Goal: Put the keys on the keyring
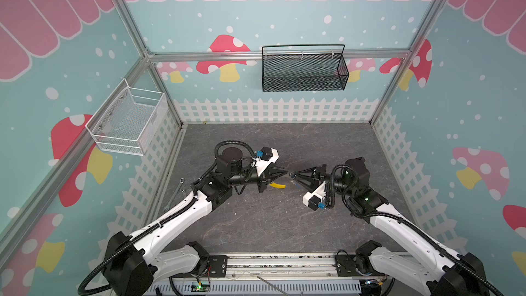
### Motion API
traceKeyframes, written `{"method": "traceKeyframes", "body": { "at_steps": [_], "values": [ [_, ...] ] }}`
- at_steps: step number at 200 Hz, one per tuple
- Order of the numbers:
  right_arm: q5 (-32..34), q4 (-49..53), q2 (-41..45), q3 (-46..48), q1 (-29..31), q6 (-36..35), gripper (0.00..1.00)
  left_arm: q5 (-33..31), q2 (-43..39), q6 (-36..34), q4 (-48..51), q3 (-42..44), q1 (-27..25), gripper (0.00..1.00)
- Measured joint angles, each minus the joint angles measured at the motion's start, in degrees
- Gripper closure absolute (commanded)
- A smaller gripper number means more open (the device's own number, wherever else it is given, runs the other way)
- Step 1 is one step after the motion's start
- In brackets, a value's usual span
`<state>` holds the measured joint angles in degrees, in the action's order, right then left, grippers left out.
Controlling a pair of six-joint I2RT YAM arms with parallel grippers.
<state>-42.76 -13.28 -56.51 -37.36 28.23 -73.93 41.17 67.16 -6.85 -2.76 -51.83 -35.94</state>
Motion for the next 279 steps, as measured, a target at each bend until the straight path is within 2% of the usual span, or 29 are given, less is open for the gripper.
{"method": "traceKeyframes", "body": {
  "at_steps": [84,186,228,261,273,279],
  "values": [
    [1.4,-0.4,0.1,0.0,0.4,-0.7,0.82,0.9,1.0,0.0,1.2,-1.3,0.3,1.0],
    [3.1,-1.1,0.9,0.0,1.1,-1.1,0.99,1.6,1.4,-0.9,3.7,-1.9,0.5,1.0],
    [3.3,-0.5,0.9,0.0,1.1,-1.0,1.0,1.7,1.4,-1.1,4.0,-1.9,0.5,1.0],
    [3.3,2.0,1.0,-0.6,1.1,-0.3,1.0,1.3,1.8,-1.4,4.2,-1.9,0.5,0.9],
    [3.4,3.6,1.0,-1.1,1.1,0.2,1.0,0.9,2.1,-1.5,4.0,-1.9,0.5,0.78],
    [3.5,4.5,1.0,-1.4,1.1,0.5,1.0,0.6,2.2,-1.6,3.8,-1.9,0.5,0.76]
  ]
}}
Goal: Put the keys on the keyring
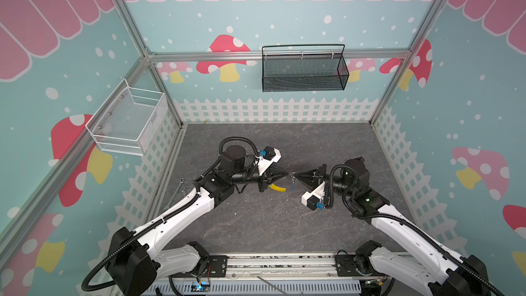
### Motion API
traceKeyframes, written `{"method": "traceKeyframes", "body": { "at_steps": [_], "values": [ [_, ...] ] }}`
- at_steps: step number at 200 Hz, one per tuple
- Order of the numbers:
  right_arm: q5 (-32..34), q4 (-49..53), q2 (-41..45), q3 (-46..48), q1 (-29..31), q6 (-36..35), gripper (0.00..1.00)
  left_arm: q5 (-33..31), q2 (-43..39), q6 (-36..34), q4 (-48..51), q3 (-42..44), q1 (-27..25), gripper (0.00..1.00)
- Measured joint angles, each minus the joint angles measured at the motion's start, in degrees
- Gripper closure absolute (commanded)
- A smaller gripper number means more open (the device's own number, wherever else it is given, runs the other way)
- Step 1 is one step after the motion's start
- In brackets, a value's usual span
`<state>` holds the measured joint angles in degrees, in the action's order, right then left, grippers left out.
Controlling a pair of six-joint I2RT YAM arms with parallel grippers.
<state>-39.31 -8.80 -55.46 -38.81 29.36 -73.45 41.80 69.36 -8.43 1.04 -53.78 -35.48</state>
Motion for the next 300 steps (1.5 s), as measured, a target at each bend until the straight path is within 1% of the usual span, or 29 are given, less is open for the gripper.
{"method": "traceKeyframes", "body": {
  "at_steps": [13,31,57,85,101,125,152,211,240,267,300],
  "values": [
    [0.2,2.1,0.0,-0.8,0.0,0.7,1.0,-0.6,0.2,-0.3,-0.6,0.0,0.0,0.71],
    [0.3,4.5,0.0,-1.7,0.0,1.8,1.0,-2.0,0.3,-0.5,-1.7,0.0,0.0,0.55],
    [0.4,7.9,-0.4,-3.3,0.0,3.7,1.0,-5.1,0.2,-0.8,-3.8,0.7,0.0,0.53],
    [0.5,12.9,-2.9,-7.0,0.0,6.1,1.0,-10.1,-1.6,-1.4,-4.6,2.8,-0.2,0.54],
    [0.7,15.9,-5.0,-9.5,0.0,7.6,1.0,-13.5,-3.4,-2.9,-4.3,4.0,-1.5,0.55],
    [1.2,19.6,-7.9,-12.8,0.0,10.1,1.0,-19.5,-6.2,-5.7,-3.8,5.5,-5.8,0.6],
    [2.2,22.9,-10.4,-15.2,0.1,13.3,1.0,-26.8,-8.2,-7.1,-4.3,7.6,-10.6,0.6],
    [3.9,27.1,-13.9,-19.6,0.8,19.8,1.0,-40.3,-7.5,-6.8,-7.7,12.2,-16.6,0.6],
    [4.3,28.1,-14.9,-21.1,1.5,22.1,1.0,-46.0,-6.0,-6.9,-9.9,12.3,-18.5,0.64],
    [5.0,29.0,-15.5,-21.4,1.9,23.5,1.0,-50.0,-5.0,-7.3,-12.1,12.3,-19.4,0.64],
    [5.5,29.7,-15.9,-21.8,2.2,24.9,1.0,-51.5,-4.0,-7.9,-13.6,12.3,-19.4,0.66]
  ]
}}
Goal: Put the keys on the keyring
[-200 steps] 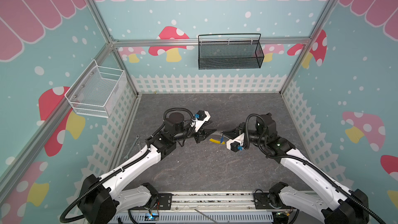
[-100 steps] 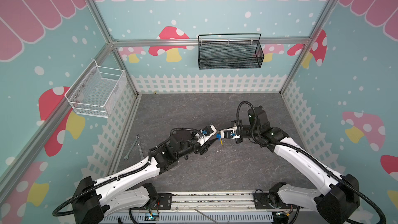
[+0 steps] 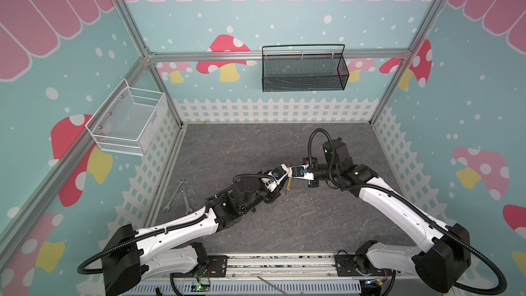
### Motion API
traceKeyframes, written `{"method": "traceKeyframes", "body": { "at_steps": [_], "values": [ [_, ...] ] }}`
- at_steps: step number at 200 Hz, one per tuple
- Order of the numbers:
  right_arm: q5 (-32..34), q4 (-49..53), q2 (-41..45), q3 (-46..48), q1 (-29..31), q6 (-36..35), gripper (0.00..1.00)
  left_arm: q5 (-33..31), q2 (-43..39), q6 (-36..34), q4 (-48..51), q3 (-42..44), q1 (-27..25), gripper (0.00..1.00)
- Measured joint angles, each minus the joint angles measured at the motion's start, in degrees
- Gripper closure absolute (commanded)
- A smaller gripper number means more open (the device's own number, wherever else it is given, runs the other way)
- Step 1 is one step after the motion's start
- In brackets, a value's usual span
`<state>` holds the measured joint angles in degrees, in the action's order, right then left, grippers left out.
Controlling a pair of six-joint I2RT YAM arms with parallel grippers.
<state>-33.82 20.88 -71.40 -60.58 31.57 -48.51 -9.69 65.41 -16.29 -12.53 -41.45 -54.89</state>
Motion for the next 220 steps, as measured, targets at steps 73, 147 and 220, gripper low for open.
{"method": "traceKeyframes", "body": {
  "at_steps": [73,147,220],
  "values": [
    [0.0,0.9,-0.6,-1.4,0.0,1.7,1.0,0.7,0.5,-0.7,-1.1,0.1,0.0,0.8],
    [1.4,1.1,-0.5,-1.4,0.0,1.6,1.0,0.7,1.1,-0.4,-1.6,-0.1,0.0,1.0],
    [2.4,-1.2,2.1,0.5,0.0,1.2,1.0,2.6,0.5,2.3,-1.4,0.0,1.9,1.0]
  ]
}}
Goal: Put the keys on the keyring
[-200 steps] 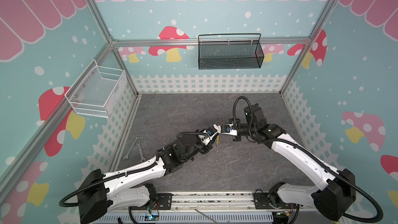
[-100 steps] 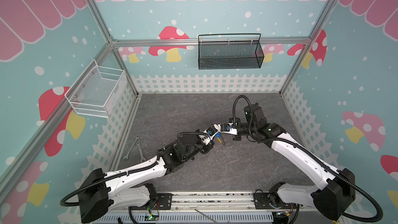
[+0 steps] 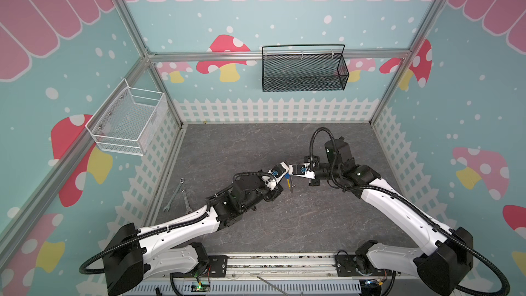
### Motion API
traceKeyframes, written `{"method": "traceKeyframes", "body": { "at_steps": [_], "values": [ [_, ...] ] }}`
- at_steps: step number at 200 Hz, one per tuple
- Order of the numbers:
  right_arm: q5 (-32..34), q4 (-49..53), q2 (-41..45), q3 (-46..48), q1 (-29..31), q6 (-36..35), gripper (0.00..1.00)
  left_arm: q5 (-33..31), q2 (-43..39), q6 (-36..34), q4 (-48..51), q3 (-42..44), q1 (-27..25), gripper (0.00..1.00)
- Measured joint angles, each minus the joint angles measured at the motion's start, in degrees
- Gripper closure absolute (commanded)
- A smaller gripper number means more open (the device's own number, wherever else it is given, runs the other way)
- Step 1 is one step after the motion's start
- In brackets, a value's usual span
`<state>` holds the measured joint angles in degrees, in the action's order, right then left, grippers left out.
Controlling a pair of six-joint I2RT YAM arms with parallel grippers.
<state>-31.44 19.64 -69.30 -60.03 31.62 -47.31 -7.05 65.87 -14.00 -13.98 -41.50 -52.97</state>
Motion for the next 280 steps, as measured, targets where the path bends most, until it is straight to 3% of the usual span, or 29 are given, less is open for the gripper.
{"method": "traceKeyframes", "body": {
  "at_steps": [89,113,145,248,280],
  "values": [
    [-1.0,-4.9,3.8,3.7,0.3,-0.9,1.0,5.4,-2.6,4.6,0.4,0.7,4.6,1.0],
    [-1.2,-5.7,3.8,3.7,0.3,-0.8,1.0,9.5,-2.6,4.8,1.5,0.7,4.9,0.75],
    [-1.2,-6.0,3.8,3.7,0.3,-1.0,1.0,15.9,-3.0,4.6,4.7,0.1,5.8,0.7],
    [-3.1,-8.4,6.7,7.5,0.3,-6.1,1.0,28.8,1.1,2.7,15.3,-9.4,10.2,0.74],
    [-3.3,-9.2,7.0,7.6,0.3,-7.0,1.0,31.0,3.1,2.2,17.2,-10.5,10.3,0.83]
  ]
}}
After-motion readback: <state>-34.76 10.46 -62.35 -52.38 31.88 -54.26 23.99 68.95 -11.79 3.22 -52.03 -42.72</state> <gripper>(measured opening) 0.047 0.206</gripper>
